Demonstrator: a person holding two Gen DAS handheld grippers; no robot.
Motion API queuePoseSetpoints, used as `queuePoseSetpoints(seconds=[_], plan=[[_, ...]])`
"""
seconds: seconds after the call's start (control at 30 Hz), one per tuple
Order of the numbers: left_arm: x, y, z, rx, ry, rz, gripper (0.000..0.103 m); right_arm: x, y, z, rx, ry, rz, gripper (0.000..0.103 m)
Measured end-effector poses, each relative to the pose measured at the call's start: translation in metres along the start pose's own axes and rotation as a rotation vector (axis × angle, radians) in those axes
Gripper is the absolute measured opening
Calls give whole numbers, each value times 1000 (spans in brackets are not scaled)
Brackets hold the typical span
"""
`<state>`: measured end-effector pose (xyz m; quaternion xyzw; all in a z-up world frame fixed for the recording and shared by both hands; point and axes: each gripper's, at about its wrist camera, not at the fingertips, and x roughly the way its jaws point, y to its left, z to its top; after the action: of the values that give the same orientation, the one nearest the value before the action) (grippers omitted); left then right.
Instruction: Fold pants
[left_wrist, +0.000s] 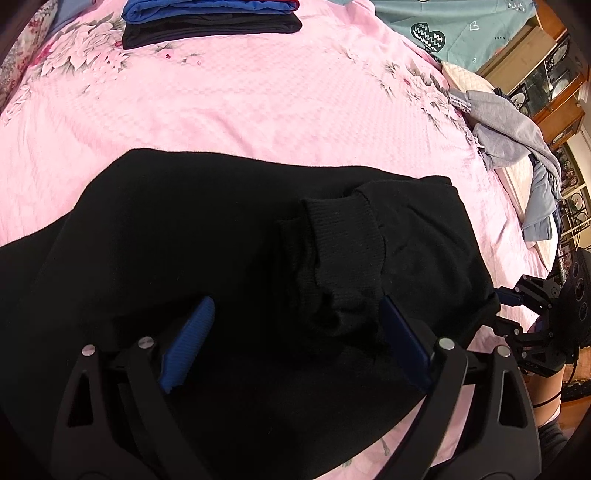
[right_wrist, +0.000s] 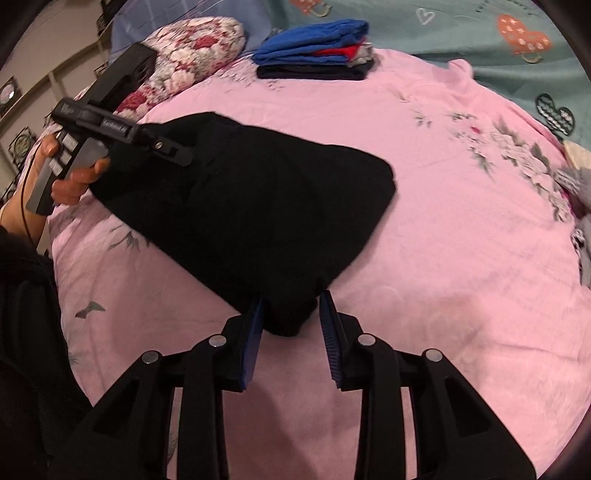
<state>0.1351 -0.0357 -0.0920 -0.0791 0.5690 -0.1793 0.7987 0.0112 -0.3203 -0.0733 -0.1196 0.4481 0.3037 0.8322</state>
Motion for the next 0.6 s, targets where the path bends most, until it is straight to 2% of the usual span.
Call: queuePoseSetpoints(seconds=[0.23,0.4,0.53,0.6], plan=[[0,3,1,-13,-1,-30,92,-19,-17,-6,49,-27,110,31],[0,2,2,-19,0,-30,92,-26,-26,-10,35,-32,81,31],[0,1,1,-15,-1,-20,92,-11,-19,-1,-46,25,74,31],[1,-1,1,-9,-2,-12,92,-7,-16,4,-68,30,85,27]])
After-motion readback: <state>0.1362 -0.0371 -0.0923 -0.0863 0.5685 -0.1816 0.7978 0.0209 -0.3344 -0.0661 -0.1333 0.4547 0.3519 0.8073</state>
